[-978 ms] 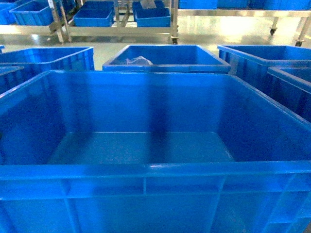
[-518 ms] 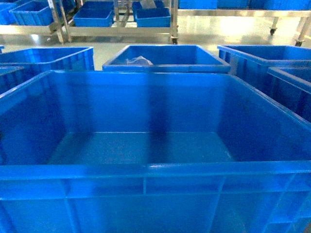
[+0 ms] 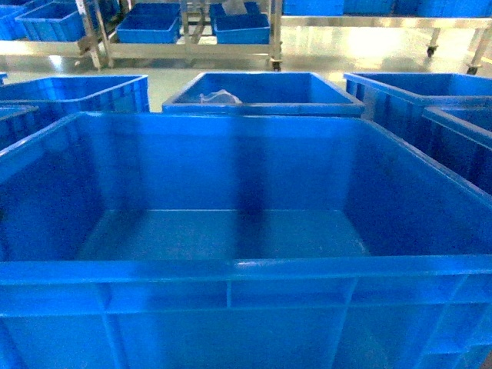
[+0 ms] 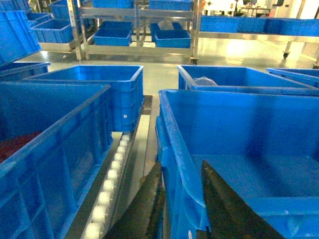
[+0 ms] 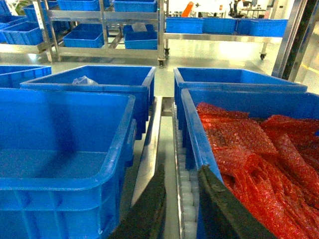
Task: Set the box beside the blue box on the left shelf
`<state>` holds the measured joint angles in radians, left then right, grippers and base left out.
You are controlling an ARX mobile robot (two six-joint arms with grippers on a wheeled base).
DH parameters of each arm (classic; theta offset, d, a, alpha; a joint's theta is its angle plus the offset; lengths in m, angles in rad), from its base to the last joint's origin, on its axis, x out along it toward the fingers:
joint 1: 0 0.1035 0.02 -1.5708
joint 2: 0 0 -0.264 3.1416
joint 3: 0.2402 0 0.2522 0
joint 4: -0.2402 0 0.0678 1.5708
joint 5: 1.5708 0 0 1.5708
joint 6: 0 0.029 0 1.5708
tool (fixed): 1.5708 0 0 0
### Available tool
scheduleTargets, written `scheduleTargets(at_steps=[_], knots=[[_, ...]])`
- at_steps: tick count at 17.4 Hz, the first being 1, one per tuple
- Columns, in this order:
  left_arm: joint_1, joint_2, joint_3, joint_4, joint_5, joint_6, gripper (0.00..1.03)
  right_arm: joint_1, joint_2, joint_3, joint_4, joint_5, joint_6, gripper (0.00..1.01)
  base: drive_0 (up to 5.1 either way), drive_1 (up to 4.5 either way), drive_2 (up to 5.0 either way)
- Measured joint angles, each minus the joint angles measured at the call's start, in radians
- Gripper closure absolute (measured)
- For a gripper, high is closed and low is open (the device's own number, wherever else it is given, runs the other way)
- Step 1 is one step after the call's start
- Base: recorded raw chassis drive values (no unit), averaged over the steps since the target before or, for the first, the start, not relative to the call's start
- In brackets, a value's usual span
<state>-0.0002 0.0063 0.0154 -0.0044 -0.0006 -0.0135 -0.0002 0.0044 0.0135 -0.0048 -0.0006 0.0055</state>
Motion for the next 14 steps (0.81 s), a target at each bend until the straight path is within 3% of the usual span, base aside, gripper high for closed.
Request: scheduleTargets(at_steps=[8,9,14], knots=[[0.000,0.000,0.000,0.000,0.000,0.000,0.07,0.000,0.000,0.000,0.000,0.000,0.000,0.07,0.0,0.00,0.0],[0.000,0.000,0.000,0.000,0.000,0.002,0.03,0.000,0.000,0.000,0.000,0.000,0.000,0.01,0.0,0.00,0.0],[0.000,0.000,0.000,0.000,0.000,0.002,0.05,0.000,0.000,0.000,0.000,0.000,0.000,0.03,0.0,0.00,0.0]])
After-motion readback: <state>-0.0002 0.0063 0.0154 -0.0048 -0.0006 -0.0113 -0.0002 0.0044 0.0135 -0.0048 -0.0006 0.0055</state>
